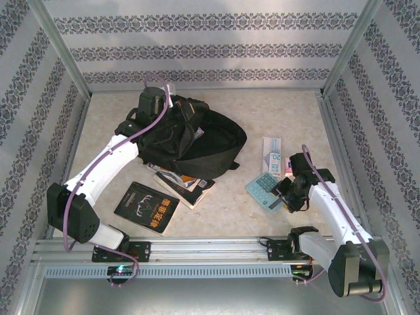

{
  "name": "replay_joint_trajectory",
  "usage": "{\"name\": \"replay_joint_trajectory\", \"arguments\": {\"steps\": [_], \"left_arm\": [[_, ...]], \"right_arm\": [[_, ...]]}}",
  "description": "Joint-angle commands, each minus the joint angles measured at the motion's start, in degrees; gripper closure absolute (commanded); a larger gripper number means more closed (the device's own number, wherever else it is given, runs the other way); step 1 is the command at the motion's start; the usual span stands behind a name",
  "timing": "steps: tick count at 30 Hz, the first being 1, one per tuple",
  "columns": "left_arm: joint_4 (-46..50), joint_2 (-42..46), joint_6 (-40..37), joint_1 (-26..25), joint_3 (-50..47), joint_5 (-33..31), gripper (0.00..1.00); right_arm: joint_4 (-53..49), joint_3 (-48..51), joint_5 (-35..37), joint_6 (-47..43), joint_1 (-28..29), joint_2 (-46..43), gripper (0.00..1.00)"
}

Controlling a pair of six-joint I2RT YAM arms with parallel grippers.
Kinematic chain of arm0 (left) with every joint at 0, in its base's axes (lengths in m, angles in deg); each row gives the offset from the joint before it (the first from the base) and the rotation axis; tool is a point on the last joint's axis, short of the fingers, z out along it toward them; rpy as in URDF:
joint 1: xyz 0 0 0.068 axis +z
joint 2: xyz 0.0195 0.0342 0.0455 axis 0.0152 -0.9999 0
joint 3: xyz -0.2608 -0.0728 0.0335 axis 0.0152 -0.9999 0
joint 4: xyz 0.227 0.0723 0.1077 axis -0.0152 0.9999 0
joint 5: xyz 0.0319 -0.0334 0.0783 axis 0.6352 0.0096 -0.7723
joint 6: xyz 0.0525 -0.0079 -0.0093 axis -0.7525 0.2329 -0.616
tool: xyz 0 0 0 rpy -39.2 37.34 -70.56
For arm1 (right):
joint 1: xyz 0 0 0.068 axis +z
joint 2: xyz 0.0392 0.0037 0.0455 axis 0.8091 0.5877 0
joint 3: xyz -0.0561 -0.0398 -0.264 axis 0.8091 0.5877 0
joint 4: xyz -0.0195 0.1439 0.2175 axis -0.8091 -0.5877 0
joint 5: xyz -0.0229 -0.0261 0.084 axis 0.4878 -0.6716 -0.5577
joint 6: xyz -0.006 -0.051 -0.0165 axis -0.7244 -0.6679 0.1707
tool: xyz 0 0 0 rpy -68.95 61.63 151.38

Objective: Pack the student bag
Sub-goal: Pick up the calculator from the bottom-right of the table.

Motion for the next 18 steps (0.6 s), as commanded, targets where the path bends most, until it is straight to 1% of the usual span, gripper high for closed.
{"name": "replay_joint_trajectory", "arguments": {"steps": [1,4,7,10,12,18], "left_arm": [[-3.1,-0.1,0.3,-0.3,1.4,0.6,1.0],[-3.2,-0.1,0.4,-0.3,1.0,0.6,1.0],[-3.8,-0.2,0.8,-0.3,0.8,0.8,1.0],[-4.2,-0.4,1.3,-0.3,0.8,1.2,1.0],[-4.5,-0.4,1.4,-0.3,0.8,1.4,1.0],[-4.6,-0.3,1.5,-0.3,0.4,1.5,1.0]], "right_arm": [[0.2,1.7,0.1,4.5,-0.9,-2.3,0.45],[0.7,3.4,1.6,7.1,-1.7,-4.3,0.46],[4.7,6.6,0.9,10.4,-2.4,-6.4,0.46],[9.6,9.9,-1.9,11.7,-3.0,-5.9,0.51],[11.8,11.3,-2.8,12.0,-3.0,-5.0,0.58],[19.1,14.0,-4.1,10.7,-3.4,-5.3,0.65]]}}
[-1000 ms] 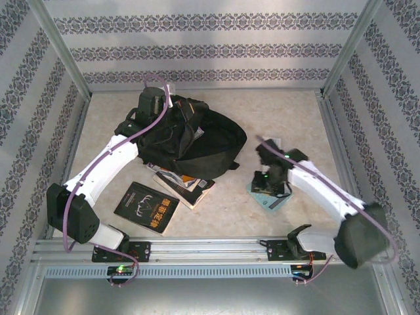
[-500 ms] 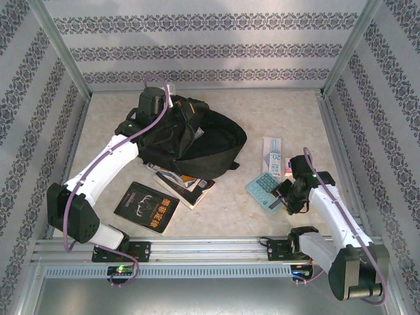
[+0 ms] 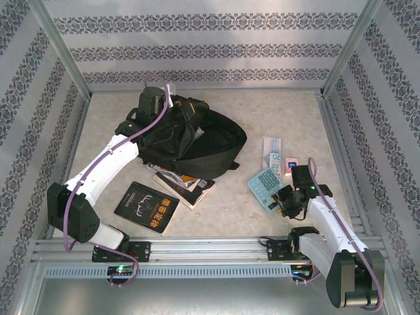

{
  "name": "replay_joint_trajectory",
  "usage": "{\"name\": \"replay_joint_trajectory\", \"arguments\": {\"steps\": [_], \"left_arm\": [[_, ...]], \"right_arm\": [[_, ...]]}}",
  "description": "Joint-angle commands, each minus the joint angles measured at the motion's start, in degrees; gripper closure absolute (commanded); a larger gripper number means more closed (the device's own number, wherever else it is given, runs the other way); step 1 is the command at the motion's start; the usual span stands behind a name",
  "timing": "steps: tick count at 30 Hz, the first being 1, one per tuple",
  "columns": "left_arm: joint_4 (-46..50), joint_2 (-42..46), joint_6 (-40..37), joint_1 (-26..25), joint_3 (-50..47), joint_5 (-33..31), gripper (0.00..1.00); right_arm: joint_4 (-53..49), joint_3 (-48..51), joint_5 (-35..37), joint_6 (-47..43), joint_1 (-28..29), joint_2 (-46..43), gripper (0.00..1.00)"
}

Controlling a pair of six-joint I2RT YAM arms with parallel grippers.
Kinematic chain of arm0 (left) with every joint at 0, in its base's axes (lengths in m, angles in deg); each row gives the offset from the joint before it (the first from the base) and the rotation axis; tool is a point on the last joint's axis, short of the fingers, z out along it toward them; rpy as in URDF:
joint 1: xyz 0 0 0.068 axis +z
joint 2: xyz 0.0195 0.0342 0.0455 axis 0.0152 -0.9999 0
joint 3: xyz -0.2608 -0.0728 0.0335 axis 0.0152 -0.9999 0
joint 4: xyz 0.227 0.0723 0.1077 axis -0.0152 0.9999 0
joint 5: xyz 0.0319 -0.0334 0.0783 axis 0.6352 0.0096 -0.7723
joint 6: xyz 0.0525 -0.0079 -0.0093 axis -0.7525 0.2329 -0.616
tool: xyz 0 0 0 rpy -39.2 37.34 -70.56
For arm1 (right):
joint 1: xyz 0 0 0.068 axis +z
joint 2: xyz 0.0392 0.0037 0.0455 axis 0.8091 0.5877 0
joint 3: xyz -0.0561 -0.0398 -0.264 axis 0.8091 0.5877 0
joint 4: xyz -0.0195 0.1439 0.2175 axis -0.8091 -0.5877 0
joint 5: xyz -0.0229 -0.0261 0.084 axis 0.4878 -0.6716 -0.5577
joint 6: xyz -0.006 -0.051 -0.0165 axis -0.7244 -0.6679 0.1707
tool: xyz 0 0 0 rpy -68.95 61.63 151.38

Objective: Pack the student bag
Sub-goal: Pick up the calculator from the bottom-right of the table.

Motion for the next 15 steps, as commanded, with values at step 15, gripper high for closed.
{"name": "replay_joint_trajectory", "arguments": {"steps": [15], "left_arm": [[-4.1,-0.5,0.3,-0.2,0.3,1.4,1.0]], "right_arm": [[19.2,4.6,-3.3,-3.7,-3.5,-0.9,0.59]]}}
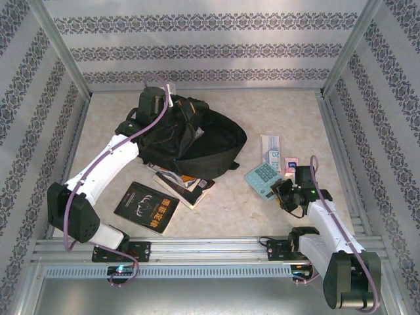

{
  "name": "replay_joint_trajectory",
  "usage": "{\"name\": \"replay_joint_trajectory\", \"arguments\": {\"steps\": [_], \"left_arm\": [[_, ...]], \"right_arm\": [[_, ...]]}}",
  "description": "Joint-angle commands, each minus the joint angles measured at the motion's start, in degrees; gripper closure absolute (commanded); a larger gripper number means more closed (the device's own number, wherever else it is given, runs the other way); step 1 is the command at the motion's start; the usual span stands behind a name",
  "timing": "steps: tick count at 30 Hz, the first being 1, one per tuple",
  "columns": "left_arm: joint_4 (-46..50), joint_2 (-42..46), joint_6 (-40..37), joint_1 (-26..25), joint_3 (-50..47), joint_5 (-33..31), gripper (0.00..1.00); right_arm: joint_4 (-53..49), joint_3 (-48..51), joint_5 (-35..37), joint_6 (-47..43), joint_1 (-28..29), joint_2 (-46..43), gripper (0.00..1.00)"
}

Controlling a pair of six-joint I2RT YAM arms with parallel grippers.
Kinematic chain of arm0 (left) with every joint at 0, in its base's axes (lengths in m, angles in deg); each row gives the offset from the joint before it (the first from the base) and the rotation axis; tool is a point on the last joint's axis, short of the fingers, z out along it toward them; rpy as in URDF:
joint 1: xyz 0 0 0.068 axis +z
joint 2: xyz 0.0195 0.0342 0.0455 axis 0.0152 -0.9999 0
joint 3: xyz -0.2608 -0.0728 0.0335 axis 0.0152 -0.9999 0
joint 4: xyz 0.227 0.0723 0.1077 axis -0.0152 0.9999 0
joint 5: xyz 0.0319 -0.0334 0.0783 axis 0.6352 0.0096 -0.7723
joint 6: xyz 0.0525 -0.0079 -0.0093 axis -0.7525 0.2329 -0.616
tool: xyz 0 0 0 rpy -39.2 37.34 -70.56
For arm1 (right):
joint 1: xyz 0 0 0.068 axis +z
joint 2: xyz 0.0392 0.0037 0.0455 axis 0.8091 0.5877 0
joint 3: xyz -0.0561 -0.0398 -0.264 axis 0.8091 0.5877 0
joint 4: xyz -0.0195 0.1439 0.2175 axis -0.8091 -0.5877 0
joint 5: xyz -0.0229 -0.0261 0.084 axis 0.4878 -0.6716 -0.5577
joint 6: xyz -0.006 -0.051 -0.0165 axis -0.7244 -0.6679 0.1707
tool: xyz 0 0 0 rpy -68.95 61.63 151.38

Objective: Pack the student bag
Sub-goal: Pick up the calculator from the bottom-right of the table.

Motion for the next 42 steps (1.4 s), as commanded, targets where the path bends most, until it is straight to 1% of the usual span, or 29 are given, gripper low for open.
{"name": "replay_joint_trajectory", "arguments": {"steps": [1,2,6,9,14,17,21,23,25,27,30,34,35,38,42], "left_arm": [[-3.8,-0.6,0.2,-0.3,0.4,1.2,1.0],[-3.8,-0.6,0.1,-0.3,0.4,1.3,1.0],[-4.1,-0.8,0.3,-0.2,0.3,1.5,1.0],[-4.2,-0.8,0.3,-0.3,0.3,1.6,1.0],[-4.0,-0.4,0.0,-0.3,0.2,1.5,1.0],[-3.4,-0.1,-0.7,-0.3,0.5,1.3,1.0],[-2.8,0.2,-1.2,-0.2,1.2,1.0,1.0],[-2.4,0.4,-1.4,-0.3,1.6,1.1,1.0],[-1.9,0.5,-1.7,-0.2,2.2,1.1,1.0],[-1.5,0.7,-2.1,-0.3,2.6,1.3,1.0],[-0.3,1.1,-2.8,-0.2,3.6,1.1,1.0],[3.0,1.5,-3.9,-0.2,6.2,-0.2,1.0],[4.7,1.4,-3.8,-0.2,7.4,-0.9,1.0],[10.0,0.2,-3.8,-0.2,11.5,-3.1,1.0],[13.5,-1.2,-6.2,0.0,15.9,-1.8,1.0]], "right_arm": [[5.7,1.6,-0.7,-1.8,-0.8,0.3,0.6],[6.4,2.4,-0.8,-2.0,-1.0,0.5,0.62],[10.5,2.9,-1.1,-2.9,-1.2,1.9,0.76],[12.5,2.8,-1.6,-3.6,-1.4,2.9,0.85],[12.6,2.3,-2.1,-4.2,-1.4,2.4,0.95],[10.3,1.5,-1.9,-4.9,-1.4,1.2,0.97],[6.1,-3.7,-1.3,-5.4,-1.3,-2.7,0.99],[4.7,-6.7,-2.7,-7.1,-0.9,-2.7,0.98],[0.4,-11.9,-3.1,-10.2,0.0,-1.3,0.99],[-3.0,-16.5,-2.3,-13.1,1.7,-0.6,1.0],[-10.3,-25.1,3.3,-17.5,7.0,1.3,1.0],[-14.0,-33.6,9.1,-20.6,13.7,4.2,1.0],[-14.0,-35.6,10.0,-20.7,14.6,4.8,1.0],[-14.0,-41.4,10.6,-21.1,16.6,8.1,1.0],[-15.0,-49.9,8.8,-22.7,19.5,14.7,1.0]]}}
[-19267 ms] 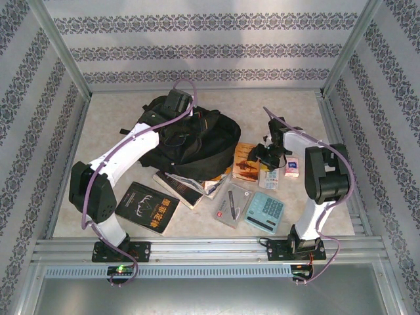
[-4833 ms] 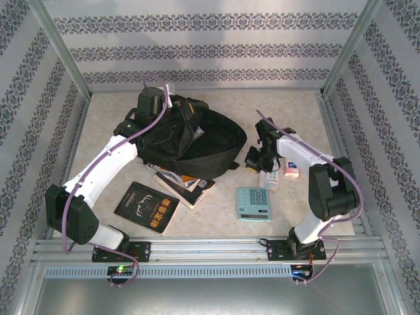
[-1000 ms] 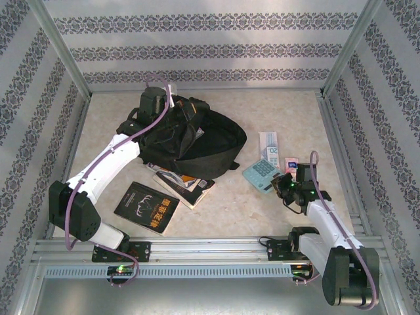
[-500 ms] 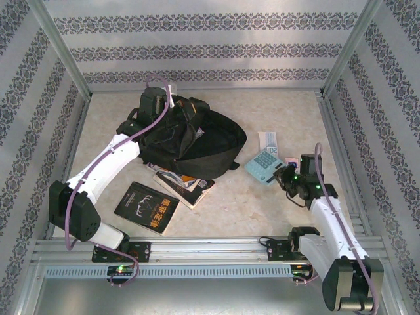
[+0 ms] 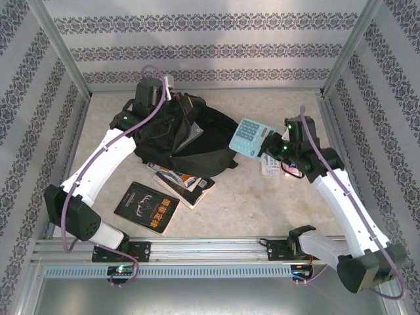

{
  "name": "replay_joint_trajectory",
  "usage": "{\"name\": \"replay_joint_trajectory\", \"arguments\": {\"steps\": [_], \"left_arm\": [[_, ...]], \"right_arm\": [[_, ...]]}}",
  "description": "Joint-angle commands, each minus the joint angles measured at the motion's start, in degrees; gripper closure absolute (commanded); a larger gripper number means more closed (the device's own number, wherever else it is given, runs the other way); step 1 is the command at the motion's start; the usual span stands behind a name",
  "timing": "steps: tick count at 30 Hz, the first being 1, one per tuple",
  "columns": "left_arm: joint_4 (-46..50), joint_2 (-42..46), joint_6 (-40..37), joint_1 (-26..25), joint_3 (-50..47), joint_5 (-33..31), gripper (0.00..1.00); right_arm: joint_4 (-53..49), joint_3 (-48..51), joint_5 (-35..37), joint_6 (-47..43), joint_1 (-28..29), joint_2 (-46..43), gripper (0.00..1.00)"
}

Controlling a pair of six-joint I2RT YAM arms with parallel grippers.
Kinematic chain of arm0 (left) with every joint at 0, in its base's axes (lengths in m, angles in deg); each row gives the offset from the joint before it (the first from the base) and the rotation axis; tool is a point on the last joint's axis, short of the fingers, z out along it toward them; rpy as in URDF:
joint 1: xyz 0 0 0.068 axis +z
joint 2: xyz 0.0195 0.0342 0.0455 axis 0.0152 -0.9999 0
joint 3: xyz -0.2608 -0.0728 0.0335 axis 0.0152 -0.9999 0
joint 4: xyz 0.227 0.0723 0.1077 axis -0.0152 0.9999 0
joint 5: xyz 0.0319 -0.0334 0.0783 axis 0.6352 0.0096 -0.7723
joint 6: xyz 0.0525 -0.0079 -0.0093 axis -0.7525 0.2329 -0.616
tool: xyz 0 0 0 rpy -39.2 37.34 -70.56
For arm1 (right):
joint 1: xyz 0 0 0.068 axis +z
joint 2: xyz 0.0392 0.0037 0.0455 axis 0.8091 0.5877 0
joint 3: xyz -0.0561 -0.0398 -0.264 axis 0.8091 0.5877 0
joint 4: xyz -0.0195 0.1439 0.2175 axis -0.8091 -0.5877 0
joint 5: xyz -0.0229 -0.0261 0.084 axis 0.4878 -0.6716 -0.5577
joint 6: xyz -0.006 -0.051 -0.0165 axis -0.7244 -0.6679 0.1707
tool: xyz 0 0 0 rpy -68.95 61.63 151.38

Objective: Pack the student bag
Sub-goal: Place the calculator in the student bag.

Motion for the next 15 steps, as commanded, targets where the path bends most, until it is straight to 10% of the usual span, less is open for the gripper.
{"name": "replay_joint_trajectory", "arguments": {"steps": [1,15], "left_arm": [[3.7,-0.6,-3.5,-0.1,6.7,0.1,1.0],[6.3,-2.1,-4.6,0.0,11.3,0.0,1.0]], "right_arm": [[-2.3,-7.9,0.5,-2.8,3.0,5.4,1.0],[1.1,-15.3,-6.2,11.2,10.2,21.4,1.0]]}}
